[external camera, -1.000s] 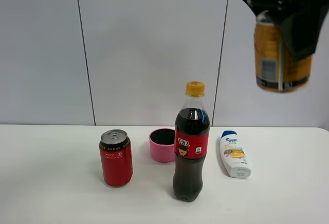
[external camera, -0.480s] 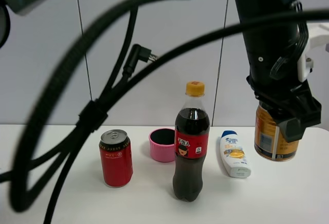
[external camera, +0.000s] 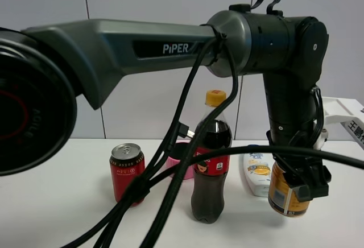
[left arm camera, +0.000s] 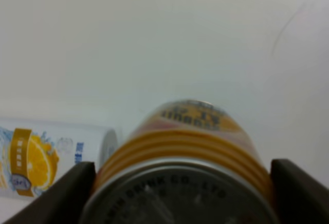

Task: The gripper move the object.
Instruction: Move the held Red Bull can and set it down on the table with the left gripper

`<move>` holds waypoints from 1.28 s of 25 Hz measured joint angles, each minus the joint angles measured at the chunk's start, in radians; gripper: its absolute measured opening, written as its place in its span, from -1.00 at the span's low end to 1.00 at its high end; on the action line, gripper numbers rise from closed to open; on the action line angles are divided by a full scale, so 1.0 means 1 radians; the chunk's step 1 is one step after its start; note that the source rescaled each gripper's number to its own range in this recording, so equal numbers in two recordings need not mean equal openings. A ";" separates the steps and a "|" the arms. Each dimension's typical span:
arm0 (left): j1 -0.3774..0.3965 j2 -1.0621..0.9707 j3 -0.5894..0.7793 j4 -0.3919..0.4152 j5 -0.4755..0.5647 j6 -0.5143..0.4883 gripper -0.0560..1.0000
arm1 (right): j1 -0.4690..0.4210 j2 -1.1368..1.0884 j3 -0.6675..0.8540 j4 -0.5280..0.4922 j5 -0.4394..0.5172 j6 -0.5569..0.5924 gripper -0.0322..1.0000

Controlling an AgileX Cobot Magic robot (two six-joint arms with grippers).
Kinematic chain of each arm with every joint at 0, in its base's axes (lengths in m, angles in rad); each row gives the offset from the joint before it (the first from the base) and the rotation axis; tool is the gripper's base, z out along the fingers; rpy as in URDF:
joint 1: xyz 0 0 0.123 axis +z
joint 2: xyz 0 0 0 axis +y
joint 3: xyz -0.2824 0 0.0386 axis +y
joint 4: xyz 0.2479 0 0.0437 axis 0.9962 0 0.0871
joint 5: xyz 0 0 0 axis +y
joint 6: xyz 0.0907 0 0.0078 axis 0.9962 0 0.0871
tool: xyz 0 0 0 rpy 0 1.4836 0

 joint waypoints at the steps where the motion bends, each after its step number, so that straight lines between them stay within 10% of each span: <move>1: 0.002 0.008 0.000 0.003 -0.002 0.002 -0.87 | 0.000 0.000 0.000 0.000 0.000 0.000 1.00; 32: 0.018 0.068 0.000 -0.001 0.031 0.056 -0.86 | 0.000 0.000 0.000 0.000 0.000 0.000 1.00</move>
